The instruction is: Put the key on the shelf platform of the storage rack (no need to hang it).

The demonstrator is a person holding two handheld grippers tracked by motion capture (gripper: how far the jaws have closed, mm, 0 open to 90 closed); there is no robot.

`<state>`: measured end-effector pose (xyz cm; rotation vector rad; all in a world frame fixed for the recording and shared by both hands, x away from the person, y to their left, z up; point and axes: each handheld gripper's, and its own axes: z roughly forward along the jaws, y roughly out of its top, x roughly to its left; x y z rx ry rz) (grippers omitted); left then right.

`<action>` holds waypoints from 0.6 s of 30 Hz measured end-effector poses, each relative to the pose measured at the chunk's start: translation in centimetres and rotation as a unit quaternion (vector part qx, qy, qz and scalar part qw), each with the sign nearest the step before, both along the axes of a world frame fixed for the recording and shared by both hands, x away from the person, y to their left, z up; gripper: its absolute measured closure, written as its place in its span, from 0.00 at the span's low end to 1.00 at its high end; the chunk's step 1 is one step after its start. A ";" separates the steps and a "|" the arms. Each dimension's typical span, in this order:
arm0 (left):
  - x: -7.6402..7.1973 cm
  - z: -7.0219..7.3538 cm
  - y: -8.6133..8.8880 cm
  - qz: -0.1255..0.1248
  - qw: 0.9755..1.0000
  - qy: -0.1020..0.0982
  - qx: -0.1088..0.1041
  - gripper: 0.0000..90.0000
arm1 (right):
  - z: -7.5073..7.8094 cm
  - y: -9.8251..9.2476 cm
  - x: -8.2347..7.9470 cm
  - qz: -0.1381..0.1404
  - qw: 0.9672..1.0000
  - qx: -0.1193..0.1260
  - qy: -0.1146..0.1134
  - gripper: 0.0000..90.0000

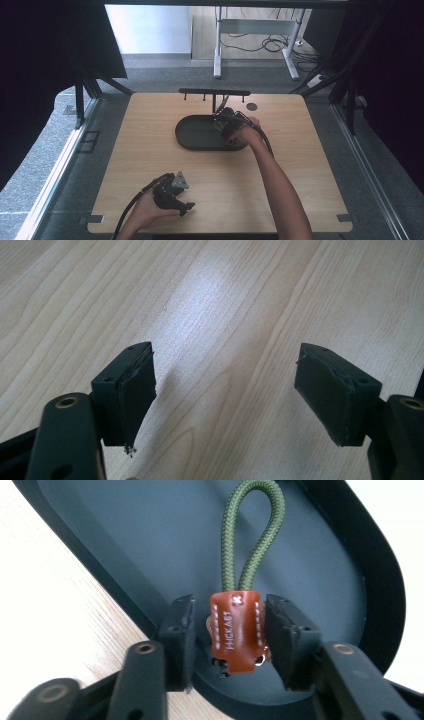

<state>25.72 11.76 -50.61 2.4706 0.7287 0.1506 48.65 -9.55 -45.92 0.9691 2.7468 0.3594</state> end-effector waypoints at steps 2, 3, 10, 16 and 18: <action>0.0 0.0 0.0 0.000 1.000 0.000 0.001 0.28 | 0.0 -0.1 -0.1 -0.002 1.000 0.004 -0.003 0.59; 0.0 0.0 -0.1 -0.001 1.000 0.000 0.001 0.28 | 0.3 -0.5 -0.4 -0.007 1.000 0.013 -0.009 0.57; 0.0 -0.2 -0.3 -0.006 1.000 0.001 0.008 0.28 | 1.0 -1.2 -1.2 -0.011 0.999 0.032 -0.020 0.55; -0.1 -0.2 -0.5 -0.005 1.000 0.001 0.007 0.28 | 1.7 -2.6 -2.9 -0.016 0.998 0.060 -0.026 0.56; -0.2 -0.2 -0.7 -0.006 1.000 0.001 0.008 0.28 | 2.0 -3.6 -4.0 -0.016 0.997 0.067 -0.029 0.57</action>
